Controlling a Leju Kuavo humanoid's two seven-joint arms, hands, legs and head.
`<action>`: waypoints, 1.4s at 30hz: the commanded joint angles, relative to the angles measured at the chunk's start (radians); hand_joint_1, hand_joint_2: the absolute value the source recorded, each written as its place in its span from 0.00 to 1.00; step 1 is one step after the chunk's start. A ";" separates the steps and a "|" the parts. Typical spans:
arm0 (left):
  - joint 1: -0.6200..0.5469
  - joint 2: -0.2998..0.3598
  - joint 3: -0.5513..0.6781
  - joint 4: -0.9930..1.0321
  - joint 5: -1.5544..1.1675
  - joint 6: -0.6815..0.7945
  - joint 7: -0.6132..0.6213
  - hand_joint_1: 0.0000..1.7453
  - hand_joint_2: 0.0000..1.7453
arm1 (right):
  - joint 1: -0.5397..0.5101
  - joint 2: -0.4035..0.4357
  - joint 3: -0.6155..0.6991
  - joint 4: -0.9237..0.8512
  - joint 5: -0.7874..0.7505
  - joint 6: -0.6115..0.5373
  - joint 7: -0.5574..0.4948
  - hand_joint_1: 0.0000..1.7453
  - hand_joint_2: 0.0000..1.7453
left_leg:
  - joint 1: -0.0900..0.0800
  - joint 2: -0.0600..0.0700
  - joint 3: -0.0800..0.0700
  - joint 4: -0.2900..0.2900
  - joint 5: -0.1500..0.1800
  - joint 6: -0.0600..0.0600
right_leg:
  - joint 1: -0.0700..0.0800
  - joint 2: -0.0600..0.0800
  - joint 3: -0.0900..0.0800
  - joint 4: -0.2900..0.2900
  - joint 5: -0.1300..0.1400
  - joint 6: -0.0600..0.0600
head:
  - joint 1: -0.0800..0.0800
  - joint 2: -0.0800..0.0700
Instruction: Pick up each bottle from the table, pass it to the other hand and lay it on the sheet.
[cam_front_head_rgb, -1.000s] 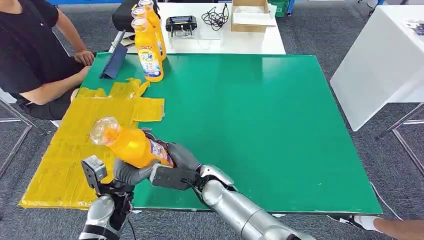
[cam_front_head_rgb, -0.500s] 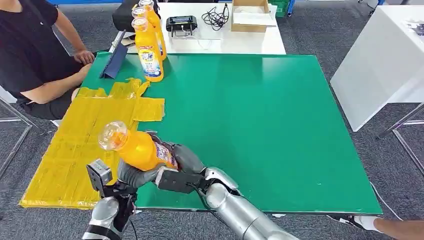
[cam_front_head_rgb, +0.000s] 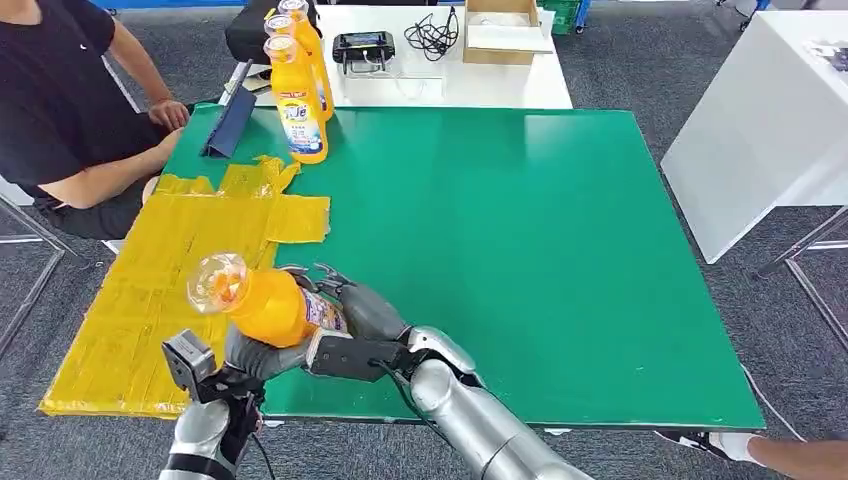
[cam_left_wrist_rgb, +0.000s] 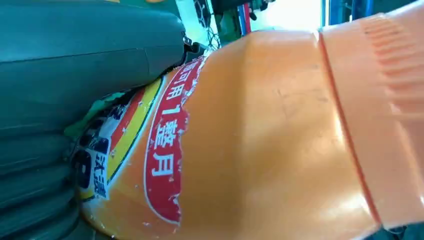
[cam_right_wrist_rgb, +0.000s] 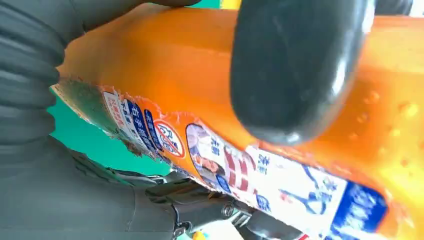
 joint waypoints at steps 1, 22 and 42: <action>0.031 0.007 0.064 -0.014 -0.002 0.004 -0.003 1.00 1.00 | -0.047 -0.036 -0.053 -0.002 -0.005 0.005 0.015 0.00 1.00 | 0.001 -0.001 0.003 -0.002 0.000 0.001 | 0.001 -0.001 0.004 -0.002 0.000 0.000 | 0.000 0.000; 0.021 -0.020 0.108 -0.002 -0.244 0.250 -0.041 1.00 1.00 | 0.013 -0.109 -0.102 -0.115 -0.015 0.022 0.014 0.00 1.00 | 0.000 -0.003 0.002 -0.002 0.000 0.001 | 0.000 -0.003 0.003 -0.002 0.000 0.000 | 0.000 0.000; 0.000 0.003 0.122 0.056 -0.392 0.460 -0.042 1.00 1.00 | 0.069 -0.186 -0.157 -0.247 -0.062 0.046 -0.005 0.00 1.00 | 0.000 -0.004 0.003 -0.002 0.001 0.001 | 0.001 -0.004 0.004 -0.003 0.000 0.000 | 0.000 0.000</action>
